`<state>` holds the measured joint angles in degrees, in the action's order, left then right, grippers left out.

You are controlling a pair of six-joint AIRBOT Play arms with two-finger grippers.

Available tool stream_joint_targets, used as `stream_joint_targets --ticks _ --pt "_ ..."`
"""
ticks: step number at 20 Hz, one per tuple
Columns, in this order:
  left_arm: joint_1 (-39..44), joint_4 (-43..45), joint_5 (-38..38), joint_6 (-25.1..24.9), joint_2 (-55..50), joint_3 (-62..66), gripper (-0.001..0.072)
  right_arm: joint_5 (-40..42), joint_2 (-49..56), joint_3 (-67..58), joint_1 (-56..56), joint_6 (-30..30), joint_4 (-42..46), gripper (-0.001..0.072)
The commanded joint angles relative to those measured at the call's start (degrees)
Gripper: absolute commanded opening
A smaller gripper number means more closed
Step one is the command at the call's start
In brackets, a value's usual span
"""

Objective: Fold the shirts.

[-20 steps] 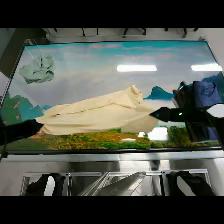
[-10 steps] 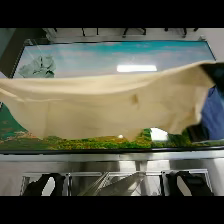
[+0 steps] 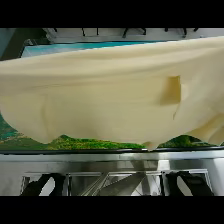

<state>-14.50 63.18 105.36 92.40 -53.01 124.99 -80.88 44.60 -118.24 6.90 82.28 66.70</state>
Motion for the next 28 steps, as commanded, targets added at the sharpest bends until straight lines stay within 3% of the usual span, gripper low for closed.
stream_joint_targets --ticks 1,6,10,11,15,19,23,28 --pt "0.1 1.4 -0.2 -1.0 3.1 -13.7 0.0017 -3.4 3.7 -1.2 0.0 0.5 4.5 0.0018" --pt "1.1 3.2 -3.7 -2.9 -7.4 -27.6 0.0018 -2.2 14.0 15.9 0.0 2.6 4.4 0.0019" --pt "8.1 3.4 -14.4 -12.1 -21.8 -35.1 0.0018 13.7 25.3 33.8 -0.1 1.7 2.0 0.0019" --pt "9.4 4.2 -17.1 -12.6 -25.6 -35.1 0.0018 17.6 28.9 35.3 -0.1 0.0 -0.5 0.0019" --pt "12.7 14.5 -22.6 -11.1 -37.7 -29.0 0.0018 29.2 38.8 35.3 -1.0 -16.3 -16.7 0.0019" --pt "13.6 21.2 -23.4 -9.8 -44.5 -21.8 0.0018 37.6 43.1 35.3 -1.3 -16.3 -19.4 0.0019" --pt "13.0 21.3 -24.3 -9.8 -45.8 -22.8 0.0018 35.3 43.3 35.3 -1.2 -16.2 -19.2 0.0019" --pt "12.8 19.7 -23.3 -10.0 -45.8 -29.9 0.0018 23.7 45.7 35.3 -1.2 -3.1 -4.7 0.0019"
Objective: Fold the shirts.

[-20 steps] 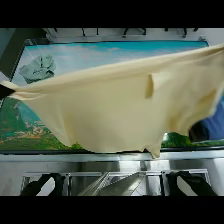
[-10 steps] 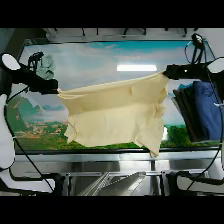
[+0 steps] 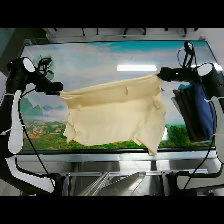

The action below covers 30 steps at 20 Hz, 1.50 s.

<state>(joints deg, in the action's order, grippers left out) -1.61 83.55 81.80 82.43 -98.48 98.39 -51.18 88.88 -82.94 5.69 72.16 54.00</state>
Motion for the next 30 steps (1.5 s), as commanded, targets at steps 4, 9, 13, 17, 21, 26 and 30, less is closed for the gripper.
stream_joint_targets --ticks 4,9,13,17,21,26,30 --pt "0.4 -4.5 0.8 -1.4 -0.3 -9.4 0.0018 -12.3 4.2 0.1 0.0 16.5 15.9 0.0019" --pt "0.4 -6.1 0.8 -1.6 -0.3 -13.1 0.0018 -15.3 6.8 0.1 0.0 17.9 15.8 0.0019" --pt "0.2 -7.0 0.5 -0.8 3.7 -13.1 0.0597 -18.3 4.2 -1.1 0.8 14.6 15.4 0.0697" --pt "-3.1 -7.1 3.2 -0.6 14.6 -17.0 0.0601 -28.0 -2.3 -1.2 4.1 12.1 15.2 0.0691" --pt "-10.4 -11.9 7.9 -2.0 26.5 -36.6 0.0602 -33.3 -7.1 -1.1 4.4 10.7 11.3 0.0690" --pt "-19.4 -18.8 2.6 -11.4 33.8 -59.0 0.0602 -33.1 -9.0 -0.8 3.1 9.8 -1.7 0.0543" --pt "-19.3 -19.3 -0.1 -18.2 34.3 -65.3 0.0602 -33.3 -9.0 -0.8 0.5 9.9 -3.1 0.0543"
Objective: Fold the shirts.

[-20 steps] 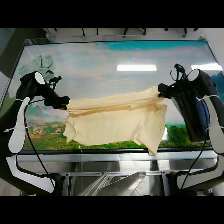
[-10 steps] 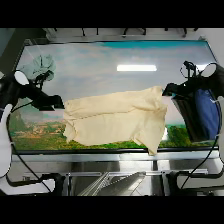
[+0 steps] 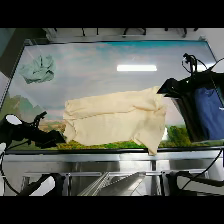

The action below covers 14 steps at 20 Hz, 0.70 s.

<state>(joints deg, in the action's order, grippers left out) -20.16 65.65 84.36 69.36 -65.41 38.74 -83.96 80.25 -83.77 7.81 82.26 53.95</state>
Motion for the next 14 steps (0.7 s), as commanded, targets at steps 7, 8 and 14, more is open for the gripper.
stream_joint_targets --ticks 7,8,14 --pt "6.9 -1.3 -16.0 -4.2 1.0 -4.2 0.0601 -0.5 -0.3 0.0 -4.5 0.5 -3.3 0.0543" --pt "7.6 -1.3 -17.7 -3.7 1.0 -3.7 0.0601 -0.5 -0.3 0.0 -4.7 0.5 -3.3 0.0543" --pt "9.7 -1.4 -16.7 -3.7 -5.2 -3.8 0.0578 -0.5 -0.3 0.0 -4.8 0.5 -3.9 0.0543"
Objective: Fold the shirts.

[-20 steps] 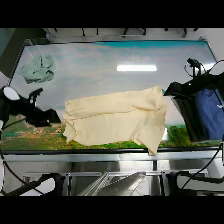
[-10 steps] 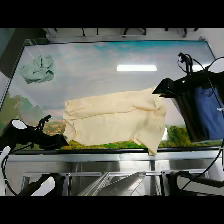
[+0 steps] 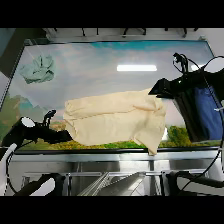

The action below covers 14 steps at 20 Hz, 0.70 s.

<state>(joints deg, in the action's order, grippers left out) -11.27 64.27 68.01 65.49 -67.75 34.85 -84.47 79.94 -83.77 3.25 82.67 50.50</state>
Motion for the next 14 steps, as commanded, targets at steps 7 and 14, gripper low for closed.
stream_joint_targets --ticks 7,14 --pt "0.7 0.7 1.7 -0.4 3.6 0.2 0.0018 -0.1 0.0 0.0 -0.2 0.0 -0.4 0.0543" --pt "-6.3 16.3 21.9 14.4 19.4 0.5 0.0018 -4.8 0.0 0.5 0.0 -1.3 9.6 0.0543"
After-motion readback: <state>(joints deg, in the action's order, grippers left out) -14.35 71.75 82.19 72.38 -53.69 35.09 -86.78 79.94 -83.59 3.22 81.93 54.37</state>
